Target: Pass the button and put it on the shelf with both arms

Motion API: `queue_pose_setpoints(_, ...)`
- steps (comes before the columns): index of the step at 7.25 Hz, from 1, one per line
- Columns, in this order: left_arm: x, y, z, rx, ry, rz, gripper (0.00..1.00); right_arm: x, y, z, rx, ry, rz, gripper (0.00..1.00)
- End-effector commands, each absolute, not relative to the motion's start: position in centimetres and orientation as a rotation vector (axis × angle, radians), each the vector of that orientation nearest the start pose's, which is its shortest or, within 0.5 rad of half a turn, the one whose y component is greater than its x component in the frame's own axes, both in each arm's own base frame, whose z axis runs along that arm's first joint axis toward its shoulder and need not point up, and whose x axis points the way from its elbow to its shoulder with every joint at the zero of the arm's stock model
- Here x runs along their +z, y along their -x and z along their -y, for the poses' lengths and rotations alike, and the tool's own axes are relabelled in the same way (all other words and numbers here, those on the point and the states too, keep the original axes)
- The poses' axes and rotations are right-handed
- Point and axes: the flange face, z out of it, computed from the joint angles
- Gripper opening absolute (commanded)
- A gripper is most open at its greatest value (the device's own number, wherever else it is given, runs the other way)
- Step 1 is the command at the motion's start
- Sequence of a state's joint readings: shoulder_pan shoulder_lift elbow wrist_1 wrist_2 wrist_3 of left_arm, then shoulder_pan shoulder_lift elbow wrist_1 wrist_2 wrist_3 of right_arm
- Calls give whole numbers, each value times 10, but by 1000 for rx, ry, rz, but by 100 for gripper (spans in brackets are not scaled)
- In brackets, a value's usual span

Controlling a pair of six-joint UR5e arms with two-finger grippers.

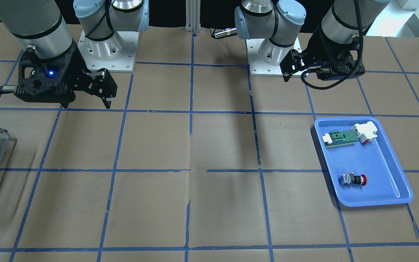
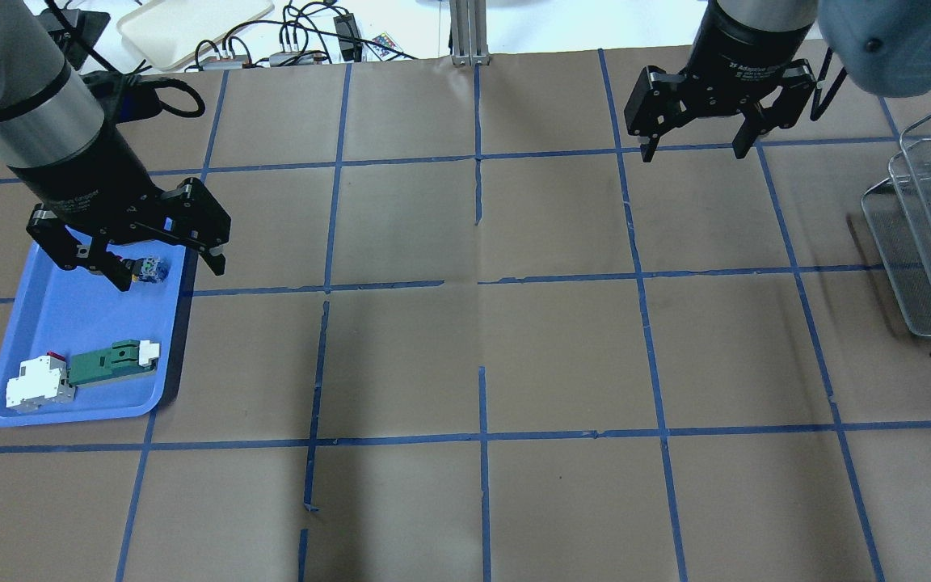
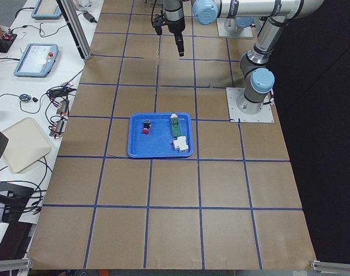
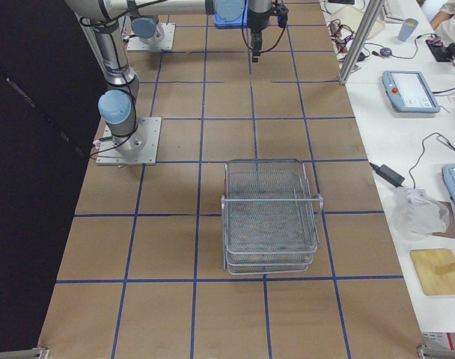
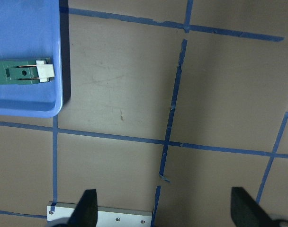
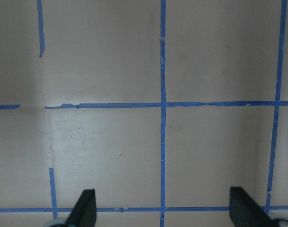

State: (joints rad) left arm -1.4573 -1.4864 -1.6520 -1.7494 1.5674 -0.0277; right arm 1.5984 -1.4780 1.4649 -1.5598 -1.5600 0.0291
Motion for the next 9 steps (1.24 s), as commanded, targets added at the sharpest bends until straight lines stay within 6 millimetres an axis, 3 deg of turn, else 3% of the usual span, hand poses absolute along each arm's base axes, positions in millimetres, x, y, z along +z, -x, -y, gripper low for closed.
queue_pose_setpoints(1,470,83,452,277,218,-3136,100,491,-149,528,-4,-2,-3131,100)
queue_pose_setpoints(9,464,79,456,299,243,-3129,100,489,-149,527,1,-2,-3131,100)
